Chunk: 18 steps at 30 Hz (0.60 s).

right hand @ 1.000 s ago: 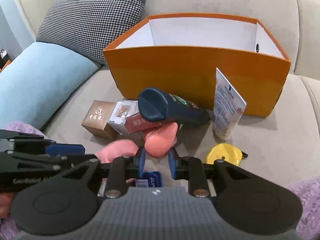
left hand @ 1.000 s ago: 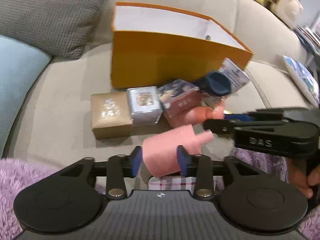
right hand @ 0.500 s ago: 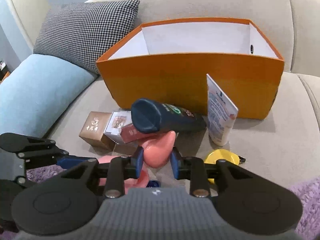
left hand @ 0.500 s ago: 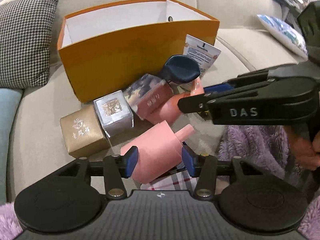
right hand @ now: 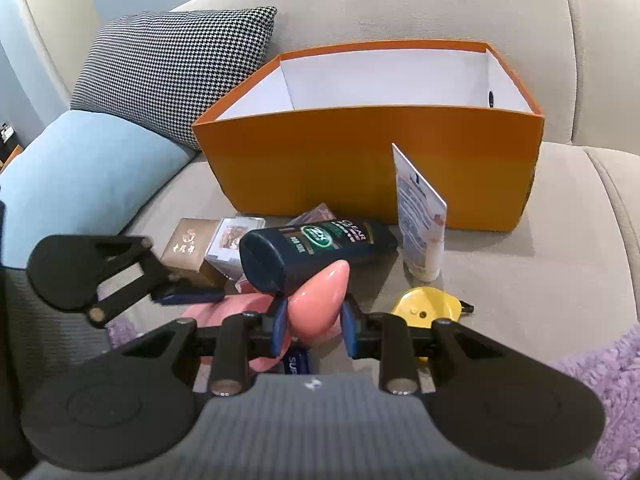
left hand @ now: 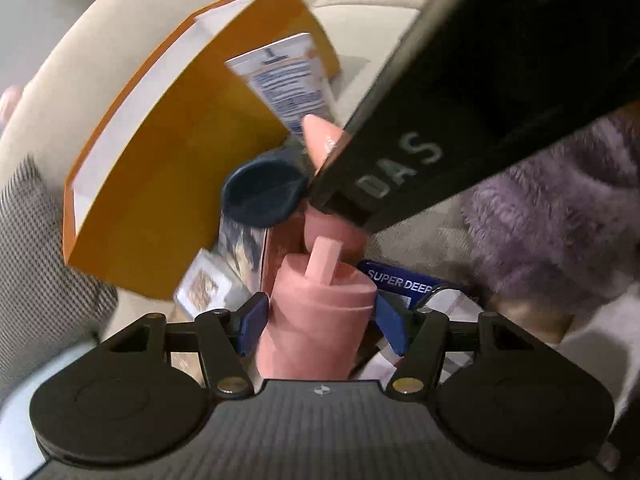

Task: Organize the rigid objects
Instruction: 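Lift the pink cup with the left tool while the right tool lifts the pink bottle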

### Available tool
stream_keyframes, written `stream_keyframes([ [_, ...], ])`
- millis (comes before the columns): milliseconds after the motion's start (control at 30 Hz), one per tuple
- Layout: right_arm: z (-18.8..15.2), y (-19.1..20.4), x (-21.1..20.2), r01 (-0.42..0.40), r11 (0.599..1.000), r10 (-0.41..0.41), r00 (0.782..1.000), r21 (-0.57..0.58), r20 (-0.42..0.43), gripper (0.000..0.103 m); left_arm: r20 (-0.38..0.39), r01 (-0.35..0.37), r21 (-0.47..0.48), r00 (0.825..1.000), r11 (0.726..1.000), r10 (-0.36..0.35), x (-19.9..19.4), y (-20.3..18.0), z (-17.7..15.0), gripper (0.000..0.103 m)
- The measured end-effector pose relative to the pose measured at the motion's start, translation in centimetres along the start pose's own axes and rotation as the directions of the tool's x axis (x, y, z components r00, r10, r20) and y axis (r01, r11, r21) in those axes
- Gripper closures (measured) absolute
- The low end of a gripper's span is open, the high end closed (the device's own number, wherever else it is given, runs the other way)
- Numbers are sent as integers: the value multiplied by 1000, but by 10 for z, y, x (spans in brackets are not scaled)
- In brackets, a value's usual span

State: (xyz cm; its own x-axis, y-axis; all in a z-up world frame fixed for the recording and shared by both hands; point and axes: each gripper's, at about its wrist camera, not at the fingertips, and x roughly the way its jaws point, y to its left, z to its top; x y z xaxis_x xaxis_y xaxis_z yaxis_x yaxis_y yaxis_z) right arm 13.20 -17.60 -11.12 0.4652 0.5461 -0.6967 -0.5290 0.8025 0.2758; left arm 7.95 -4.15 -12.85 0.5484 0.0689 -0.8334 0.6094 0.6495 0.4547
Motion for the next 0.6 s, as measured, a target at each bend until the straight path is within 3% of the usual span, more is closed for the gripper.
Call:
stream_keyframes([
  [100, 0, -6, -1, -3, 1000, 3, 1000, 29, 2, 74, -2, -15, 45, 1000, 999, 15, 5, -5, 6, 34],
  [233, 1, -5, -6, 10, 1000, -11, 1000, 9, 24, 74, 5, -24, 30, 1000, 999, 24, 4, -5, 7, 37],
  [400, 2, -6, -10, 13, 1000, -13, 999, 8, 31, 76, 52, -10, -155, 999, 988, 18, -17, 14, -6, 37],
  [500, 4, -3, -14, 21, 1000, -20, 999, -9, 41, 76, 110, 39, -348, 994, 937, -1, -38, 37, -18, 37],
  [600, 6, 0, -20, 29, 999, -28, 998, -23, 55, 76, 192, 134, -552, 981, 823, -31, -59, 63, -35, 37],
])
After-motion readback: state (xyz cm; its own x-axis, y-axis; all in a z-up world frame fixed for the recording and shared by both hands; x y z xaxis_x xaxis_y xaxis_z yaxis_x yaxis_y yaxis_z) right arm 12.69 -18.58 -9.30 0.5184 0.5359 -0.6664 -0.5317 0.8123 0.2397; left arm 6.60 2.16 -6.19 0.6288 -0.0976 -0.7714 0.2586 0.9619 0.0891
